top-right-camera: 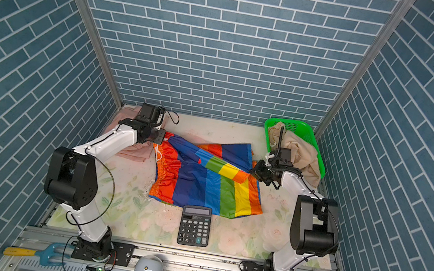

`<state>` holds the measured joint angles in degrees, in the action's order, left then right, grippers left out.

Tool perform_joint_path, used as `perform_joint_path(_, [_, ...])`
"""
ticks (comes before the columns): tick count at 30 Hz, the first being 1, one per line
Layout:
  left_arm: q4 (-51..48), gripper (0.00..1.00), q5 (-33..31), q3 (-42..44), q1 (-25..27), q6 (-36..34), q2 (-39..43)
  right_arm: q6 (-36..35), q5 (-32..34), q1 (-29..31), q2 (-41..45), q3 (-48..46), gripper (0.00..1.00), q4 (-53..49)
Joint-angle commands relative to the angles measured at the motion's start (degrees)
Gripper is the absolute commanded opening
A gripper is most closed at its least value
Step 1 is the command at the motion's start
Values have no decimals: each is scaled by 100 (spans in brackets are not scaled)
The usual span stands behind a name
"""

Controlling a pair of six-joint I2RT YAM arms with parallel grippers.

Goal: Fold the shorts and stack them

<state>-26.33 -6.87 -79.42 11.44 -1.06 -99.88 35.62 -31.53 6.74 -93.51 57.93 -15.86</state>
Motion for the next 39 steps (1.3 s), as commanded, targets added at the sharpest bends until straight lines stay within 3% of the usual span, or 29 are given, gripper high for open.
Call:
perform_joint_path(1, [-66, 0, -503, -79, -5, 88, -21, -306, 619, -21, 45, 60, 3, -415])
perform_joint_path(6, [-48, 0, -594, -61, 119, 51, -5, -399, 975, 98, 234, 319, 34, -1004])
perform_joint_path(12, [-5, 0, -587, -39, 139, 116, 39, 567, 1385, 286, 1052, 128, 68, -850])
perform_joint_path(14, [63, 0, -548, 0, 148, 165, 65, 804, 1306, 386, 1073, 150, 70, -623])
perform_joint_path(16, [101, 0, -530, 33, 167, 185, 92, 514, 1405, 481, 890, 449, 71, -709])
perform_joint_path(20, [89, 0, -490, 25, 179, 177, 125, -1200, 1418, 687, 151, 1563, 74, -1653])
perform_joint_path(23, [101, 0, -500, 55, 183, 159, 185, -2430, 1628, 870, -74, 1860, 76, -1994])
perform_joint_path(30, [68, 0, -444, 7, 183, 149, 111, -3934, 2080, 1293, -330, 1667, 83, -1939])
perform_joint_path(39, [49, 0, -342, -30, 183, 156, 100, -5086, 2198, 1588, -599, 1400, 85, -1240])
